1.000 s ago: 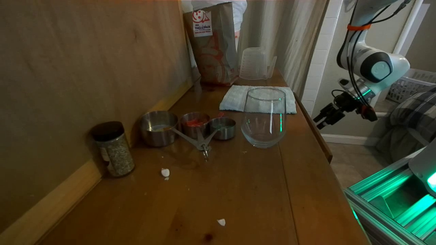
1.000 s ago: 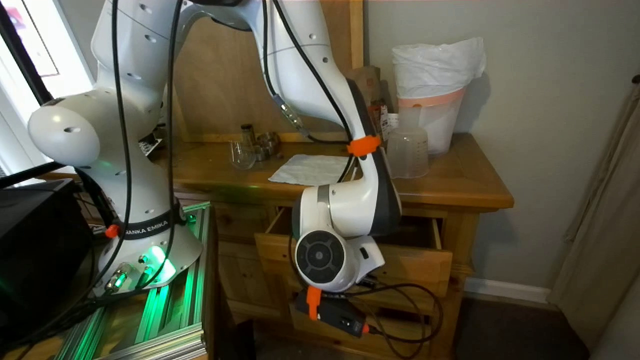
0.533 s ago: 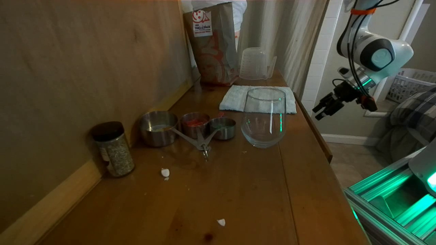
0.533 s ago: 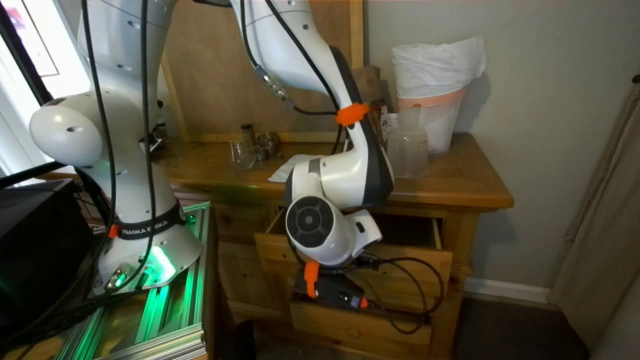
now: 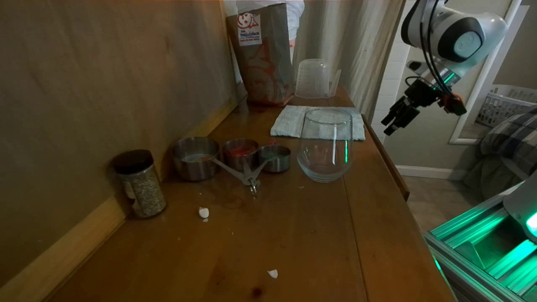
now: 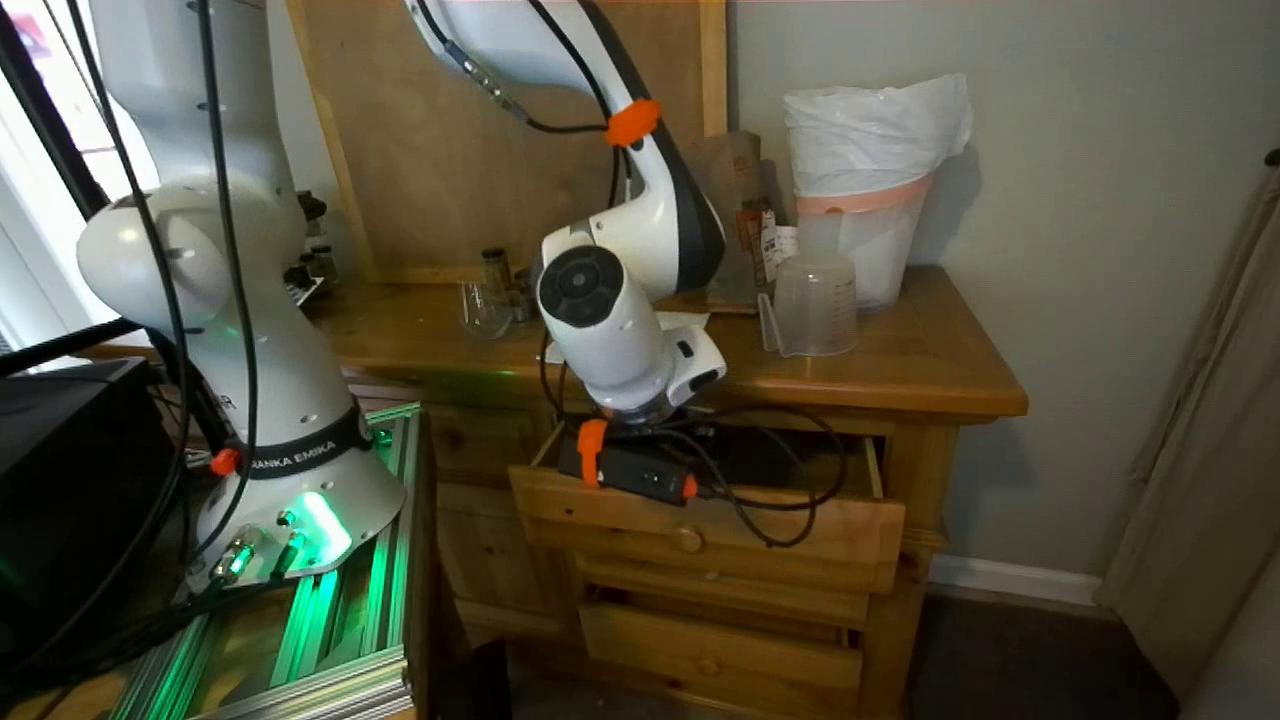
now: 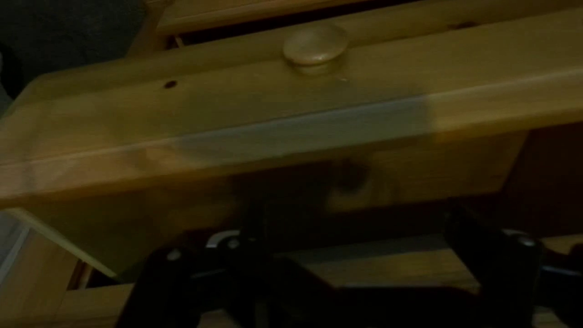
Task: Pull open the top drawer
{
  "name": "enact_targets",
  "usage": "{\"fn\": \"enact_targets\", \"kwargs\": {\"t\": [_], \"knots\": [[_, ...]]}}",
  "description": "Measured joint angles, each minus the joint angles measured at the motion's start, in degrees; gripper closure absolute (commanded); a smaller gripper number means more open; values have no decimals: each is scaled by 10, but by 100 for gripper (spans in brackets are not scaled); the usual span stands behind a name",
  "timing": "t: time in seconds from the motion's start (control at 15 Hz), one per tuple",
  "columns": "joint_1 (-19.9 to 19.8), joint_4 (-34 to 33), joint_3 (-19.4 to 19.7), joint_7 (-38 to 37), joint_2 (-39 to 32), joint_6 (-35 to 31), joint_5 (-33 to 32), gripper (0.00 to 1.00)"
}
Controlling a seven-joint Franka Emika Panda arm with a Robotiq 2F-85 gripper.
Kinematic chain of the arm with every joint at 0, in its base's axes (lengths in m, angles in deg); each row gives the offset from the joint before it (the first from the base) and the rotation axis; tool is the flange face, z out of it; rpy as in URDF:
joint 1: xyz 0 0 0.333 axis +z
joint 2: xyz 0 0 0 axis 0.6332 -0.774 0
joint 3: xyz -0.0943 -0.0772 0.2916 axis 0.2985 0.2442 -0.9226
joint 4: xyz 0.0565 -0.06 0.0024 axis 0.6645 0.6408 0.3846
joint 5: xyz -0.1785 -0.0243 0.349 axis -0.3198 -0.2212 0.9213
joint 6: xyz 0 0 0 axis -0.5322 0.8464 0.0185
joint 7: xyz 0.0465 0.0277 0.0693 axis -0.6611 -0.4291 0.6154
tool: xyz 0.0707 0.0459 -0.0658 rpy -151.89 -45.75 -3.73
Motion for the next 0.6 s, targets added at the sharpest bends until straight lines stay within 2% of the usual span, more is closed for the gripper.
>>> {"fn": "enact_targets", "kwargs": {"t": [0.4,0.6], "knots": [[16,61,-52,-198,114,-53,-102,0],[27,77,-65,-301,156,-60,-143,0]]}}
